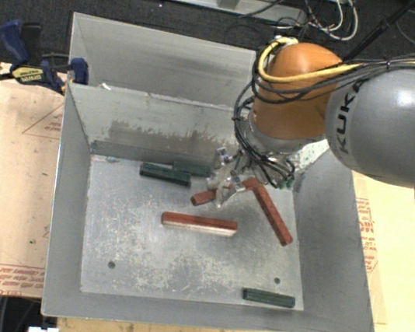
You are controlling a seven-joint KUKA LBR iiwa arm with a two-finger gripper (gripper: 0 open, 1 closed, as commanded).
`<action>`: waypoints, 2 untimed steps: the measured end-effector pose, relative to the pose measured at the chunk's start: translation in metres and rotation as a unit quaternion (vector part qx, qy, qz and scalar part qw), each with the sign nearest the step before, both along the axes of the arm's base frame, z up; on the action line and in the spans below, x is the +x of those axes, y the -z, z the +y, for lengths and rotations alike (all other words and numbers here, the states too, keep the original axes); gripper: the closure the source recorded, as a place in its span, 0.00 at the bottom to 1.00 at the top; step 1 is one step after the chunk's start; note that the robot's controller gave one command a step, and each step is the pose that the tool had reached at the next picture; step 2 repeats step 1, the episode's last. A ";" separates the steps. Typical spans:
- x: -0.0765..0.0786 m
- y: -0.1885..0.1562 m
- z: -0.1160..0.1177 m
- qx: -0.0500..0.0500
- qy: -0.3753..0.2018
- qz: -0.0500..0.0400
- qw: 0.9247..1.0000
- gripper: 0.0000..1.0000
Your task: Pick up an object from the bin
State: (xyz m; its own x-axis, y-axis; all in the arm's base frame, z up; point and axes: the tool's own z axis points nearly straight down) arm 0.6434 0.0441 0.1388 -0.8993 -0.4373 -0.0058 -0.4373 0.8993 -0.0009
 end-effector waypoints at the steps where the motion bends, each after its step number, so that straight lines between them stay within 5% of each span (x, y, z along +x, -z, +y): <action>1: -0.005 -0.128 0.009 0.000 0.016 0.001 1.000 1.00; 2: -0.005 -0.128 0.009 0.000 0.016 0.001 1.000 1.00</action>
Offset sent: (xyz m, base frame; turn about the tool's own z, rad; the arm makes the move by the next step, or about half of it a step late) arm 0.0000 0.0000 0.0000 0.0000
